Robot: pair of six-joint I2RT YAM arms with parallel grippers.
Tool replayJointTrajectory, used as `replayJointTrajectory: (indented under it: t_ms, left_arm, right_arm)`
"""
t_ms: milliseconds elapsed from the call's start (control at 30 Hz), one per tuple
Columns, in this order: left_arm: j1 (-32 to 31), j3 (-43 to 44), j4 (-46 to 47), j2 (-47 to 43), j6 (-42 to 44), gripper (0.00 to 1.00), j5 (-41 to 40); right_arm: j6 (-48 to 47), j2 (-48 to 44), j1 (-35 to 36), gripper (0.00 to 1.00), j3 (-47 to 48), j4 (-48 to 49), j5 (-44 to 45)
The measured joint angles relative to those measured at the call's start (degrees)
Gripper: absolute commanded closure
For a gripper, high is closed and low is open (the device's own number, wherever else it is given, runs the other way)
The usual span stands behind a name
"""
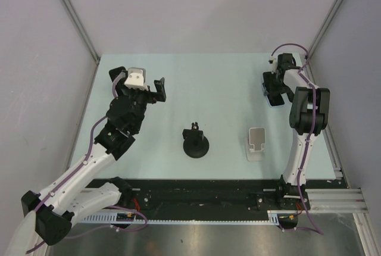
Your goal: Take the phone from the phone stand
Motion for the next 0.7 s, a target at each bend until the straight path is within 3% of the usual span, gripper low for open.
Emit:
replayJointTrajectory:
  t_ms: [700]
  left_arm:
    - [0.0, 0.0, 0.0, 0.0, 0.1, 0.00, 0.3]
  right_arm:
    - [-2.0, 0.9, -1.8, 0.44, 1.0, 1.8, 0.1]
